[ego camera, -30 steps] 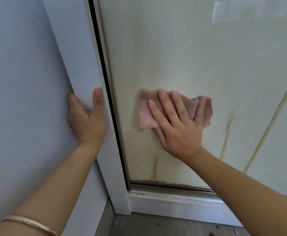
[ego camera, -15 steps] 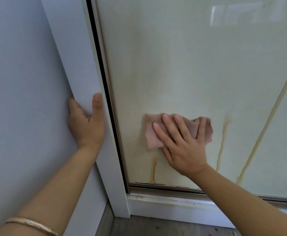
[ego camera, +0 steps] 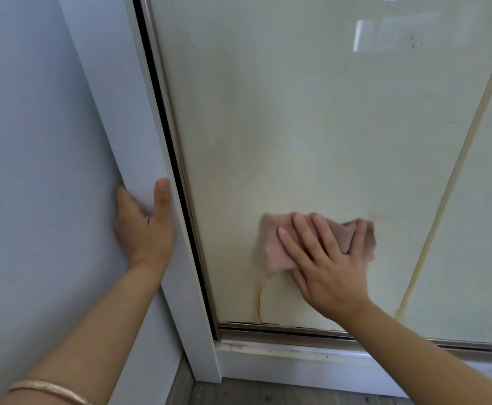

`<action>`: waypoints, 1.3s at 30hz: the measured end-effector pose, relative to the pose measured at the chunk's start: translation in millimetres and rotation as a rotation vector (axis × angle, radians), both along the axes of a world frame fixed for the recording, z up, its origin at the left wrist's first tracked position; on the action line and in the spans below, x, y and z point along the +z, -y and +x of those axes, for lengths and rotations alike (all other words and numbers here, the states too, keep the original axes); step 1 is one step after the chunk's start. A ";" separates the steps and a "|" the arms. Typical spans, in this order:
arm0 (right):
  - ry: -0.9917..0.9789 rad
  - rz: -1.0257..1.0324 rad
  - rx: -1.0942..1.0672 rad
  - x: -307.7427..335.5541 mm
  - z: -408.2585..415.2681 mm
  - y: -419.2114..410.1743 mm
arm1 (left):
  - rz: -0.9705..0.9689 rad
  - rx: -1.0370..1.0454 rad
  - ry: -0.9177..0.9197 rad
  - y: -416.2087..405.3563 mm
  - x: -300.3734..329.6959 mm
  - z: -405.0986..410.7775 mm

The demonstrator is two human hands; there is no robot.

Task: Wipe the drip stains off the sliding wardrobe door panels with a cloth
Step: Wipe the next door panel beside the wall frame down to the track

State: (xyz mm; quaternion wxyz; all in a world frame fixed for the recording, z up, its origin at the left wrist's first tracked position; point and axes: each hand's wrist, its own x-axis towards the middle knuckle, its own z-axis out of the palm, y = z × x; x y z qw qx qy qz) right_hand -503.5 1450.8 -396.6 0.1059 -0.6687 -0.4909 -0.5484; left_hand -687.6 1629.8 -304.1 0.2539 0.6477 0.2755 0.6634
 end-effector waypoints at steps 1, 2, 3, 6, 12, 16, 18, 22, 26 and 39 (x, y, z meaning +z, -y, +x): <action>0.021 -0.044 0.002 -4.6 4.0 8.7 | -0.003 0.008 -0.004 0.2 0.2 -0.2; 0.036 -0.058 0.005 0.5 8.8 14.5 | -0.005 0.015 -0.011 0.0 -0.2 0.2; 0.037 -0.033 0.003 12.4 13.2 16.7 | -0.010 0.019 -0.016 -0.1 -0.5 0.5; 0.006 0.167 -0.027 60.9 24.1 12.6 | -0.030 0.024 -0.022 0.4 -0.5 3.5; -0.010 0.008 -0.012 -6.7 20.5 22.3 | -0.046 0.039 -0.037 2.9 0.2 0.8; 0.067 -0.125 -0.024 -28.7 24.1 41.2 | -0.061 0.065 -0.056 4.1 1.8 -0.1; 0.075 -0.055 0.004 5.4 27.9 35.0 | -0.057 0.051 -0.055 3.8 1.1 1.1; 0.028 0.158 0.005 51.6 27.2 9.9 | -0.046 0.056 -0.031 3.0 -1.3 4.6; 0.016 0.006 0.023 -17.9 18.1 18.5 | -0.038 0.041 -0.026 2.5 -1.0 2.8; 0.001 0.114 0.044 -5.8 4.5 -15.6 | -0.047 -0.049 0.038 1.5 -19.4 -0.8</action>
